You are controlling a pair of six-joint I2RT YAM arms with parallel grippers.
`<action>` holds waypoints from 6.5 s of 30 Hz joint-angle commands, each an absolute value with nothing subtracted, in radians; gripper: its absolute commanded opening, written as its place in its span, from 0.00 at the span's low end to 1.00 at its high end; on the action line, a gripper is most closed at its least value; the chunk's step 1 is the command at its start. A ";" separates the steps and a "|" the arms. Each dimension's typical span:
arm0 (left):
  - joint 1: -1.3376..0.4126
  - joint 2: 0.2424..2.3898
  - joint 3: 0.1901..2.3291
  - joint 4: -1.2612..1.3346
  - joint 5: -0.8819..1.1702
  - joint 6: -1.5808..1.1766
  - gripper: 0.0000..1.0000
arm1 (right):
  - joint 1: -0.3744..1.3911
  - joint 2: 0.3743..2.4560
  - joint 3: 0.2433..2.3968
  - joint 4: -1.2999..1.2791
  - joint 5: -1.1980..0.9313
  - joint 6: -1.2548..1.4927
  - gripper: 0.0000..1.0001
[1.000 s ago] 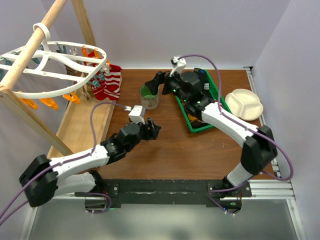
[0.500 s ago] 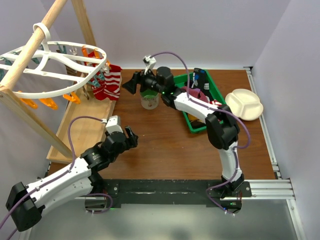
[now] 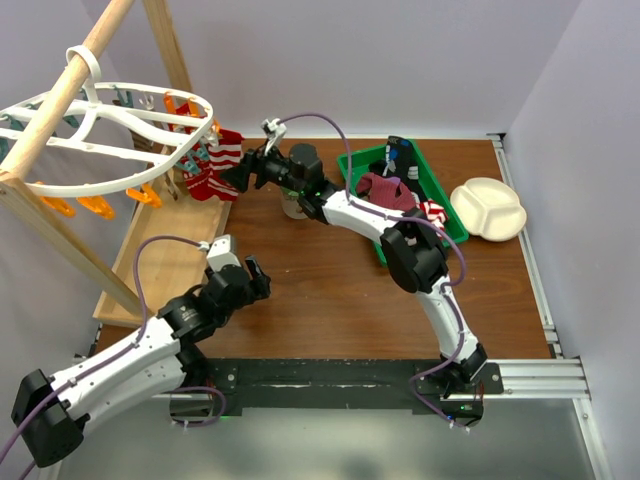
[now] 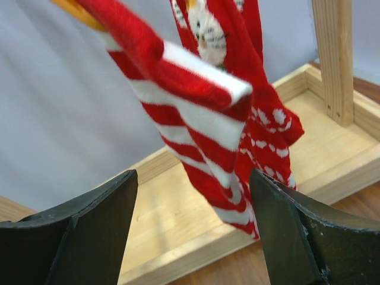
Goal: Remove the socks clipped to the hanger
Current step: Remove the sock from the hanger.
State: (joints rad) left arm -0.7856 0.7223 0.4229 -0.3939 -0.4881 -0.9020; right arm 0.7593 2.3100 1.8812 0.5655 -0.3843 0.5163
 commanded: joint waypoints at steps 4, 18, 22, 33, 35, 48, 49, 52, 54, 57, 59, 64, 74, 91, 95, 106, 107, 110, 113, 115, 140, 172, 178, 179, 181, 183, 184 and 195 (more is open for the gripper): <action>-0.778 0.695 0.425 -0.371 -0.492 -0.900 0.73 | 0.776 2.315 1.971 0.620 -0.333 0.509 0.77; -0.778 0.666 0.422 -0.357 -0.482 -0.877 0.73 | 0.779 2.324 1.987 0.664 -0.319 0.540 0.57; -0.778 0.621 0.422 -0.342 -0.479 -0.853 0.73 | 0.779 2.307 1.973 0.672 -0.330 0.541 0.26; -0.779 0.545 0.442 -0.281 -0.442 -0.767 0.73 | 0.779 2.039 1.721 0.687 -0.362 0.420 0.00; -0.778 0.523 0.445 -0.244 -0.423 -0.718 0.73 | 0.778 2.007 1.698 0.649 -0.383 0.390 0.00; -0.778 0.397 0.451 -0.129 -0.333 -0.565 0.73 | 0.782 1.799 1.574 0.431 -0.621 0.281 0.00; -0.778 0.393 0.449 -0.117 -0.330 -0.563 0.73 | 0.785 1.781 1.566 0.416 -0.646 0.262 0.00; -0.778 0.362 0.443 -0.094 -0.319 -0.554 0.73 | 0.798 1.753 1.551 0.373 -0.690 0.232 0.00; -0.778 0.344 0.448 -0.087 -0.321 -0.549 0.73 | 0.801 1.735 1.536 0.364 -0.715 0.229 0.00; -0.778 0.333 0.463 -0.100 -0.348 -0.532 0.73 | 0.802 1.714 1.520 0.368 -0.755 0.239 0.00; -0.778 0.325 0.478 -0.117 -0.377 -0.522 0.73 | 0.802 1.707 1.516 0.377 -0.782 0.258 0.00; -0.778 0.316 0.517 -0.130 -0.488 -0.492 0.73 | 0.805 1.713 1.522 0.428 -0.838 0.324 0.00; -0.778 0.409 0.554 0.073 -0.583 -0.422 0.83 | 0.816 1.743 1.548 0.499 -0.853 0.426 0.00; -0.778 0.614 0.560 0.376 -0.635 -0.373 0.66 | 0.828 1.789 1.592 0.500 -0.810 0.491 0.00; -0.778 0.607 0.548 0.362 -0.634 -0.385 0.29 | 0.828 1.798 1.600 0.488 -0.790 0.488 0.00; -0.778 0.588 0.535 0.331 -0.629 -0.400 0.00 | 0.830 1.787 1.591 0.463 -0.733 0.448 0.43; -0.778 0.580 0.532 0.328 -0.627 -0.402 0.00 | 0.830 1.775 1.592 0.427 -0.701 0.427 0.49; -0.778 0.566 0.528 0.313 -0.629 -0.403 0.00 | 0.830 1.749 1.594 0.350 -0.654 0.336 0.65; -0.778 0.560 0.526 0.299 -0.624 -0.403 0.00 | 0.825 1.726 1.612 0.283 -0.585 0.266 0.66; -0.778 0.558 0.525 0.295 -0.621 -0.403 0.00 | 0.815 1.723 1.626 0.272 -0.568 0.244 0.66; -0.778 0.548 0.540 0.233 -0.583 -0.400 0.00 | 0.738 1.994 2.048 0.225 -0.618 0.314 0.57; -0.778 0.537 0.538 0.213 -0.583 -0.388 0.00 | 0.749 1.899 1.908 0.342 -0.420 0.368 0.53; -0.778 0.543 0.538 0.221 -0.578 -0.387 0.00 | 0.761 1.924 1.936 0.333 -0.472 0.383 0.52; -0.778 0.545 0.540 0.221 -0.577 -0.387 0.00 | 0.765 1.928 1.934 0.334 -0.476 0.383 0.52; -0.778 0.545 0.540 0.222 -0.577 -0.387 0.00 | 0.773 1.933 1.934 0.333 -0.476 0.383 0.52; -0.778 0.545 0.540 0.221 -0.578 -0.387 0.00 | 0.781 1.934 1.936 0.334 -0.476 0.380 0.52; -0.778 0.545 0.538 0.221 -0.578 -0.387 0.00 | 0.784 1.937 1.936 0.333 -0.476 0.380 0.52; -0.778 0.548 0.537 0.222 -0.574 -0.388 0.00 | 0.801 1.976 1.973 0.311 -0.482 0.382 0.52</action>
